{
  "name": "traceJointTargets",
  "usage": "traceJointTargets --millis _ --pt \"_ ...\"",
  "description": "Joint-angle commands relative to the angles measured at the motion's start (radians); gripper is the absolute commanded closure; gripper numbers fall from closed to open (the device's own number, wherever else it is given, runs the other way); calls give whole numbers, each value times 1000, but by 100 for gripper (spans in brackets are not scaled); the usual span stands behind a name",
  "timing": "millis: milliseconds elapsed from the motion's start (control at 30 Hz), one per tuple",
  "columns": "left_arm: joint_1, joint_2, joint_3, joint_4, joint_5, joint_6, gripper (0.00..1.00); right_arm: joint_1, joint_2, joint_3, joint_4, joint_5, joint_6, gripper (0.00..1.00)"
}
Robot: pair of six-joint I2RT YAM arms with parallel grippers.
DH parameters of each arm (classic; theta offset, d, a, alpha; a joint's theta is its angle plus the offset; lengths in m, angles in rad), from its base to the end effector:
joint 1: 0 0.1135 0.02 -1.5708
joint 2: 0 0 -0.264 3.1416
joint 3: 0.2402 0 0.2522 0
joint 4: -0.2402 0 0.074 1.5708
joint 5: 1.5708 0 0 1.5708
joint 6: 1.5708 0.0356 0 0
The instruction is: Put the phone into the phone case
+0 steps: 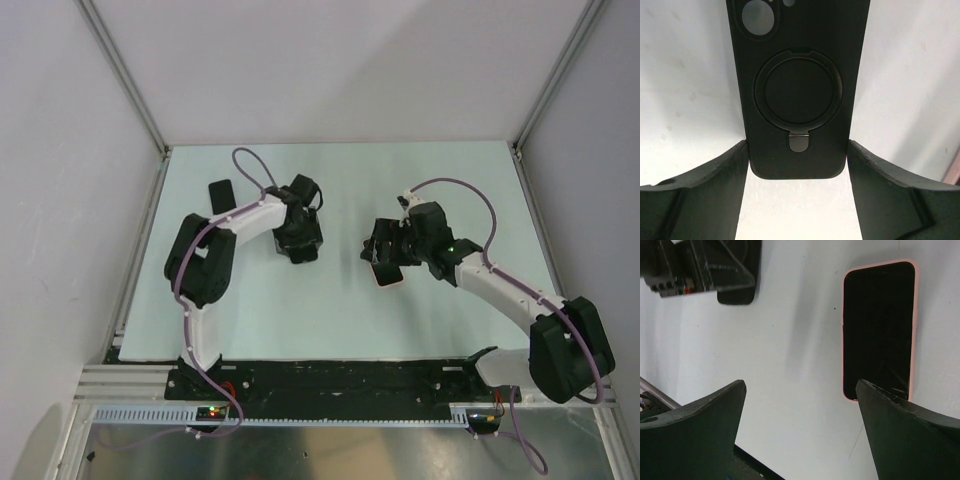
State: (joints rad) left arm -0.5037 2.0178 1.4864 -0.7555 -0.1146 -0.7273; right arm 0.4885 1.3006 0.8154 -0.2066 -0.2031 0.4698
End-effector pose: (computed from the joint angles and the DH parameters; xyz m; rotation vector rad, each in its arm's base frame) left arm 0.3578 -0.1926 0.1742 -0.3403 2.8221 -0.1014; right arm 0.2422 0.1368 0.2373 -0.1346 2.3498 0.7222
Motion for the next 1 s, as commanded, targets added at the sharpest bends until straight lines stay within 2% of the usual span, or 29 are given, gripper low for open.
traceJointTargets --millis 0,200,433,733,967 --pt "-45 -156 -123 131 117 12 37 -8 22 -9 54 -32 13 3" --pt "-69 -290 -328 300 235 -8 37 -33 99 -11 133 -98 79 5" --pt "-87 -395 -505 457 313 -23 38 -43 269 56 285 -206 207 10" --pt "-108 -462 -583 553 388 -37 37 46 429 190 317 -199 279 13" --pt "-111 -492 -626 610 424 -55 37 98 521 232 330 -166 330 20"
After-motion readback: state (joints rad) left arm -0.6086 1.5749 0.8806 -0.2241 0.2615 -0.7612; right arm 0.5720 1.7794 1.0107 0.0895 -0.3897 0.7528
